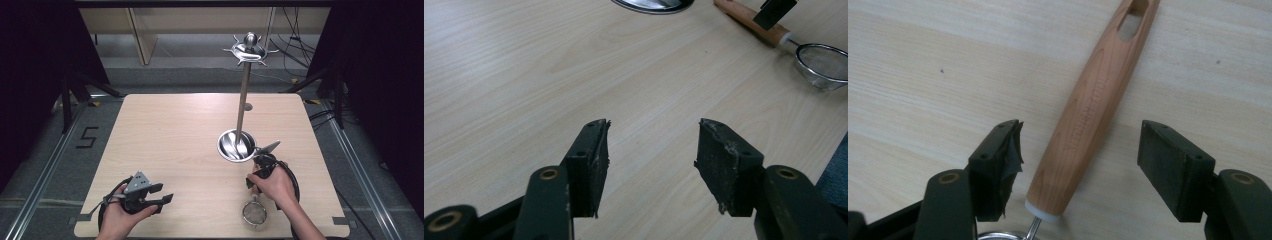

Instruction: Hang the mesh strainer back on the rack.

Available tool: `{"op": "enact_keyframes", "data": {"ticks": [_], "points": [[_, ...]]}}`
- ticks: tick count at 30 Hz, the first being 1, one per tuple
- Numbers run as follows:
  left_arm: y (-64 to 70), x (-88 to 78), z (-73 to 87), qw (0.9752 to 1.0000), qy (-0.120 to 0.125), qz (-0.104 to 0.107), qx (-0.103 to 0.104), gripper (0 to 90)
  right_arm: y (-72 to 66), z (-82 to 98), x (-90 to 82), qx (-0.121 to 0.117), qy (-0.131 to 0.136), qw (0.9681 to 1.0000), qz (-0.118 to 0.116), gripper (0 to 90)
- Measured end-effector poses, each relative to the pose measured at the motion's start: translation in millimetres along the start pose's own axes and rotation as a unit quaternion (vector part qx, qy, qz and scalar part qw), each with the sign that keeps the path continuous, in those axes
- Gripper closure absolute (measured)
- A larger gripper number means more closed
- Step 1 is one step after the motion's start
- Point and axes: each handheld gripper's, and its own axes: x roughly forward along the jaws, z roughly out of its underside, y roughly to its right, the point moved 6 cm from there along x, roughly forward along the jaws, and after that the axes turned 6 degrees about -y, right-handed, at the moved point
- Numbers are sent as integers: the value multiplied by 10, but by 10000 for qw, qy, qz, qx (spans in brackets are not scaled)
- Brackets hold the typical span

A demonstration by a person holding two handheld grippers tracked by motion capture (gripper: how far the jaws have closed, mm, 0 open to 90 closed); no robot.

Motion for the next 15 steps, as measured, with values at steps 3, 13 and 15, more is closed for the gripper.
{"op": "enact_keyframes", "data": {"ticks": [3, 13, 15], "points": [[8, 6, 0, 10000, -19, 10, 16, 454, -15, 12, 43, 32, -96, 9999, -63, 395], [6, -24, 10, 10000, 3, -14, 4, 454, -54, 64, 74, 228, -292, 9990, -244, 561], [15, -21, 11, 10000, 4, -13, -35, 454, -45, 67, 82, 238, -323, 9990, -191, 589]]}}
